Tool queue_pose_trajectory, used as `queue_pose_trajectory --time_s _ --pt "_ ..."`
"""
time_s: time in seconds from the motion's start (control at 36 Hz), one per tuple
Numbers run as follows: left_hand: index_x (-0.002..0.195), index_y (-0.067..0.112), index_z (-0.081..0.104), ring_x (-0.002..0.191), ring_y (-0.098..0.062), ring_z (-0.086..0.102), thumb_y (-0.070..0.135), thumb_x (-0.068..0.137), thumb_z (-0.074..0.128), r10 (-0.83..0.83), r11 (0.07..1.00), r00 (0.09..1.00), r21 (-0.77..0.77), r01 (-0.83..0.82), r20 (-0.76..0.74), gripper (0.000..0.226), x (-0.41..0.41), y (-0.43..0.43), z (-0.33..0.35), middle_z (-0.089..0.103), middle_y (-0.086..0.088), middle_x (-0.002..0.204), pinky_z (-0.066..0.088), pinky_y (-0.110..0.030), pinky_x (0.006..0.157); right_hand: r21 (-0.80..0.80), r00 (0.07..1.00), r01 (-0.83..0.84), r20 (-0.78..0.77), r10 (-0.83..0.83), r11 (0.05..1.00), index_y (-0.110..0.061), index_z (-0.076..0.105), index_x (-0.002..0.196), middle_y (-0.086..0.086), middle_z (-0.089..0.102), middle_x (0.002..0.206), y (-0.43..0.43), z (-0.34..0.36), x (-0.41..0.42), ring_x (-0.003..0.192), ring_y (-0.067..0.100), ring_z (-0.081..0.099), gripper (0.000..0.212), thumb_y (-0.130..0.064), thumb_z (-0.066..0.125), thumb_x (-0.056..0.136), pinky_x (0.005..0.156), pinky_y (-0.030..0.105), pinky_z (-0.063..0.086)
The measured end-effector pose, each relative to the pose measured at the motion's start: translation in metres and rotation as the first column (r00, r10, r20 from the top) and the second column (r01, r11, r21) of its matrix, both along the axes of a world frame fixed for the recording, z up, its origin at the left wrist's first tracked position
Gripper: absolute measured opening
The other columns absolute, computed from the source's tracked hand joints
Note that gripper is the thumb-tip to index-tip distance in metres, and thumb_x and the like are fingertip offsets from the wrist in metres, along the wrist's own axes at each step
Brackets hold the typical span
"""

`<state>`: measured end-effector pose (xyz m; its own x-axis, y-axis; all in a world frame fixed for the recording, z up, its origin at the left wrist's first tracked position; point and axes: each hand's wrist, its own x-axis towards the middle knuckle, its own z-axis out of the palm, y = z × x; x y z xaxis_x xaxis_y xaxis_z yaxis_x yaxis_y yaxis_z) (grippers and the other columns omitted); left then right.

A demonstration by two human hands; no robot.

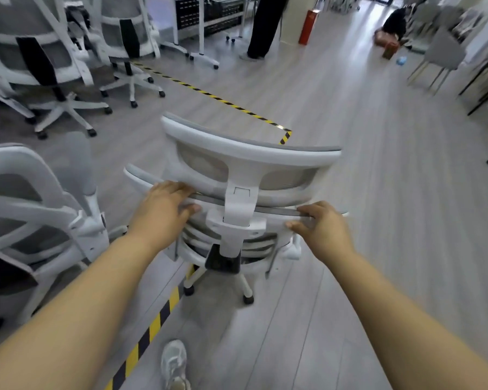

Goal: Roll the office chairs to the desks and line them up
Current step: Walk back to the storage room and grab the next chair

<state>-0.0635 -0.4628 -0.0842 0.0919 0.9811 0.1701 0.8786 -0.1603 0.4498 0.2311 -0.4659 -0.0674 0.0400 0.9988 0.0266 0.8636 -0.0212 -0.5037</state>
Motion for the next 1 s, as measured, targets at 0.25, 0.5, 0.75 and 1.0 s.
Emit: queue_pose_trajectory --time_s 0.25,0.5,0.75,1.0 --pt "0.115 0.013 0.064 0.115 -0.030 0.047 0.042 0.081 0.047 0.046 0.999 0.998 0.027 -0.047 0.033 0.048 -0.051 0.091 0.000 0.062 -0.007 0.120 0.033 -0.039 0.103 0.007 0.999 -0.042 0.034 0.041 0.999 -0.015 0.066 0.115 0.001 0.059 0.116 0.110 -0.001 -0.050 0.109 0.023 0.054 0.043 -0.039 0.072 0.080 0.082 0.027 0.040" --pt "0.128 0.017 0.057 0.127 -0.024 0.037 0.029 0.091 0.058 0.103 0.994 0.993 0.036 -0.105 0.052 0.039 -0.111 0.185 0.007 0.053 -0.004 0.134 0.020 -0.035 0.112 -0.023 0.996 -0.089 0.027 0.090 0.996 -0.014 0.065 0.117 0.001 0.059 0.116 0.221 0.005 -0.115 0.108 0.022 0.054 0.045 -0.037 0.072 0.080 0.082 0.026 0.039" --pt "0.126 0.012 0.058 0.127 -0.030 0.038 0.028 0.090 0.056 0.200 0.979 0.978 0.039 -0.202 0.058 0.039 -0.166 0.262 0.002 0.054 -0.011 0.131 0.024 -0.043 0.113 -0.012 0.984 -0.166 0.059 0.167 0.986 -0.016 0.064 0.117 -0.002 0.057 0.119 0.317 0.002 -0.174 0.106 0.022 0.055 0.043 -0.041 0.067 0.083 0.076 0.028 0.039" --pt "0.124 0.012 0.060 0.125 -0.030 0.041 0.018 0.088 0.062 0.273 0.960 0.961 0.051 -0.275 0.041 0.036 -0.213 0.327 -0.004 0.055 -0.008 0.129 0.029 -0.039 0.109 0.006 0.950 -0.280 0.143 0.277 0.960 -0.023 0.064 0.112 -0.005 0.056 0.119 0.402 -0.002 -0.219 0.107 0.024 0.053 0.042 -0.053 0.060 0.083 0.076 0.036 0.048"
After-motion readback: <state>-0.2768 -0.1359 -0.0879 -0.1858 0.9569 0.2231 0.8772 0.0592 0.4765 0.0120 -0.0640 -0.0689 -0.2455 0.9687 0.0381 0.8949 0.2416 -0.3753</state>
